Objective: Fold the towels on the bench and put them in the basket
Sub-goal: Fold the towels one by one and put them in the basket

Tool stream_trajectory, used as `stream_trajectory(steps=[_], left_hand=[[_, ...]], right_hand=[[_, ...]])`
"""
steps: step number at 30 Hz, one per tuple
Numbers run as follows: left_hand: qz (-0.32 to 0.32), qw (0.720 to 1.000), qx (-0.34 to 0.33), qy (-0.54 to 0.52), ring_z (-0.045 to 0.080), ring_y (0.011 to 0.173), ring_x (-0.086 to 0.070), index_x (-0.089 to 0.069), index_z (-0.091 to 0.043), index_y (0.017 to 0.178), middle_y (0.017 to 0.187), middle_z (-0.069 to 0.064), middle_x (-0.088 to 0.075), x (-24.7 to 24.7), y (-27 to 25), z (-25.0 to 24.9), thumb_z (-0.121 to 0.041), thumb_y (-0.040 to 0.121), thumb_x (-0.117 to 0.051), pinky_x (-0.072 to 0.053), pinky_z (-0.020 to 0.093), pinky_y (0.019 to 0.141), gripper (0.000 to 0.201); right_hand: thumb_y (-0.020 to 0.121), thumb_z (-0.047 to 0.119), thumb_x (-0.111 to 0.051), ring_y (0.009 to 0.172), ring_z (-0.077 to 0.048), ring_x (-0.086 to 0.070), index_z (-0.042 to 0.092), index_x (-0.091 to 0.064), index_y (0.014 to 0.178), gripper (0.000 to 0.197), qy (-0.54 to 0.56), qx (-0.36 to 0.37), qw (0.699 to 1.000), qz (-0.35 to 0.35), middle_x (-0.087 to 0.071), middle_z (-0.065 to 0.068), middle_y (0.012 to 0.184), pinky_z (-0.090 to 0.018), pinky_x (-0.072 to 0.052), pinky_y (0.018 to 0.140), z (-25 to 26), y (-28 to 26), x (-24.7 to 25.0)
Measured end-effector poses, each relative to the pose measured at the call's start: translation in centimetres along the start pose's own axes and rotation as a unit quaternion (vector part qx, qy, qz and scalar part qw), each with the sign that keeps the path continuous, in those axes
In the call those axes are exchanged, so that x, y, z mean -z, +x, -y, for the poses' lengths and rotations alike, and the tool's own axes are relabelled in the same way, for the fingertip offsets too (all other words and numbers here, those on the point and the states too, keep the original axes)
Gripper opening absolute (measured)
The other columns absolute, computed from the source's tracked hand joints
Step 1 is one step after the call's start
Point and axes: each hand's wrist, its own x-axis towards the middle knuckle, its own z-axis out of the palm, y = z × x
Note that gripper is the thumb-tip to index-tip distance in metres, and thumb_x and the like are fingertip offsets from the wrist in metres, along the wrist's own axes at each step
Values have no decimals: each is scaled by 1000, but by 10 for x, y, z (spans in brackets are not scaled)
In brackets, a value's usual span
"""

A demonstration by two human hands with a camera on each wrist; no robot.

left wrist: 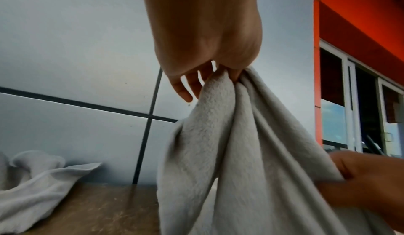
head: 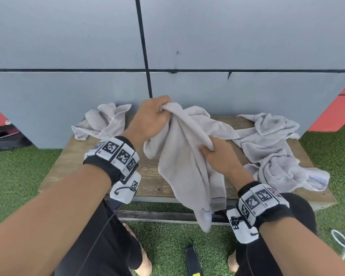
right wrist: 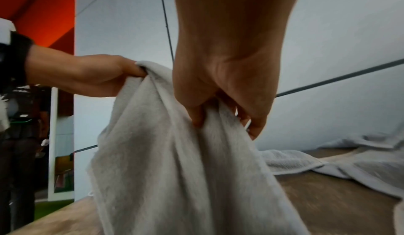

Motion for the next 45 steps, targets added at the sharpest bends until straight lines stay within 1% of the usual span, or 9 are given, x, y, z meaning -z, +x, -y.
stream_trajectory(steps=[7,10,13,17,22,30,35,38,45], left_hand=[[-19,962,215,164,30,103,-55,-48,-23,113,105,3,-55,20,2,46,-28,76,-55,-51,40,89,38],[109,990,72,46,20,118,-49,-43,-24,130,127,1,-49,-10,-9,33,-30,71,-74,-46,34,99,67],[187,982,19,18,15,103,-62,-59,-20,114,108,0,-67,-39,-5,22,-30,78,-77,-49,28,85,41],[103,992,-9,72,6,59,-48,-59,-4,76,67,2,-57,-40,5,18,-20,90,-69,-30,22,55,23],[-20,995,82,61,16,63,-45,-51,-7,72,63,-1,-49,-18,11,41,-17,92,-60,-35,32,61,25],[108,987,116,8,14,106,-59,-55,-39,109,112,-3,-62,-42,-6,38,-48,69,-80,-49,37,93,48],[106,994,3,-3,10,62,-44,-50,-10,68,64,-3,-49,-56,-5,11,-34,89,-69,-37,31,63,37],[43,999,6,3,3,53,-39,-43,-22,62,57,-7,-39,-44,-2,13,-21,96,-64,-30,18,55,40],[75,992,91,-35,4,74,-56,-61,-27,91,83,-9,-62,-33,-14,23,-27,87,-74,-41,21,67,14]], right_hand=[[95,7,-52,59,-13,-40,15,-43,67,31,37,-8,999,35,-45,5,62,-24,-29,52,6,15,15],[96,15,-61,54,-2,-41,18,-50,69,29,41,59,996,43,-45,10,60,-20,-30,54,36,26,18],[94,20,-67,51,2,-46,23,-53,65,32,48,98,993,37,-46,10,57,-16,-34,52,56,34,21],[92,26,-70,55,-1,-46,18,-69,85,11,48,93,994,-5,-57,7,63,-17,-34,54,46,37,32],[93,33,-67,55,-11,-42,15,-65,74,26,-15,44,999,-15,-56,-3,62,-31,-33,58,10,27,48],[92,33,-71,51,-8,-38,19,-69,82,17,25,72,997,-32,-41,7,52,-23,-32,57,27,29,42],[88,36,-74,57,-7,-45,19,-75,81,18,31,107,993,-21,-56,8,61,-24,-34,58,42,33,43],[87,37,-74,54,-9,-39,9,-66,70,34,13,80,997,-22,-50,4,57,-27,-31,55,31,31,49],[90,31,-69,57,-11,-34,-2,-56,73,40,41,65,997,-2,-40,-4,62,-32,-30,59,31,20,57]])
